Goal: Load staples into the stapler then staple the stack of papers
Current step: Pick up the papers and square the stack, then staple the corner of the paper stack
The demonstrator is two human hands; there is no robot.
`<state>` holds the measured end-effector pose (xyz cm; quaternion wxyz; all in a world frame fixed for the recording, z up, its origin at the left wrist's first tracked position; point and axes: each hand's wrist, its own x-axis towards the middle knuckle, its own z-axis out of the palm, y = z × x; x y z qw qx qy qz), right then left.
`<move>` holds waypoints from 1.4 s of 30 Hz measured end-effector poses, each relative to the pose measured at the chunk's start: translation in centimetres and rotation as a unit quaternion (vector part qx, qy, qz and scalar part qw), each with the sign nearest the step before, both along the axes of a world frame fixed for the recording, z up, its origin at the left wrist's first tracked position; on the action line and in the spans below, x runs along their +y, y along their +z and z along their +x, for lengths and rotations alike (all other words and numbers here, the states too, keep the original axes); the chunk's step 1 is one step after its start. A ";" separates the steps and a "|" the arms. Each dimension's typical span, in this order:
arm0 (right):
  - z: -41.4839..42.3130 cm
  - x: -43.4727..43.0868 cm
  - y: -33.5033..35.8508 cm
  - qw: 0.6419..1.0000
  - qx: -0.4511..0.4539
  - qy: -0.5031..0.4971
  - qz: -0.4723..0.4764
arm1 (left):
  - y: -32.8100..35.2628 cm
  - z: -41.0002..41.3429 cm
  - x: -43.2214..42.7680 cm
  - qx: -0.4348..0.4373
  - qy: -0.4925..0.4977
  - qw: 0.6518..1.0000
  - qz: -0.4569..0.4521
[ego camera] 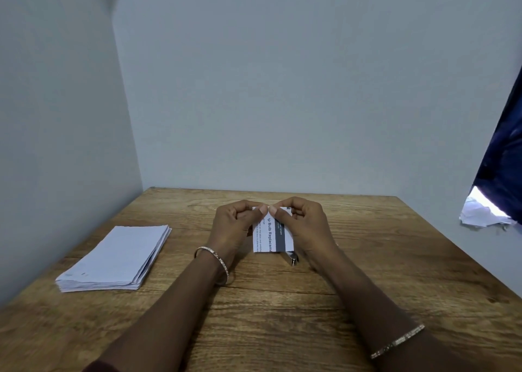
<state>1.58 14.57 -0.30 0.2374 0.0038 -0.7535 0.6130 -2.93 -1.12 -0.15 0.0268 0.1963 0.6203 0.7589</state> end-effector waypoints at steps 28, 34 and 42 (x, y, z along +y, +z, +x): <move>0.8 1.3 1.2 0.998 -0.001 -0.027 -0.052 | 0.8 0.4 -0.3 0.038 0.018 0.999 -0.033; 0.9 1.4 1.4 0.998 0.036 -0.046 -0.025 | 1.1 0.1 -0.6 0.123 0.179 0.967 -0.137; 1.3 0.7 2.6 0.984 0.136 -0.089 0.071 | 2.2 -0.3 -1.3 -0.127 0.034 0.989 -0.066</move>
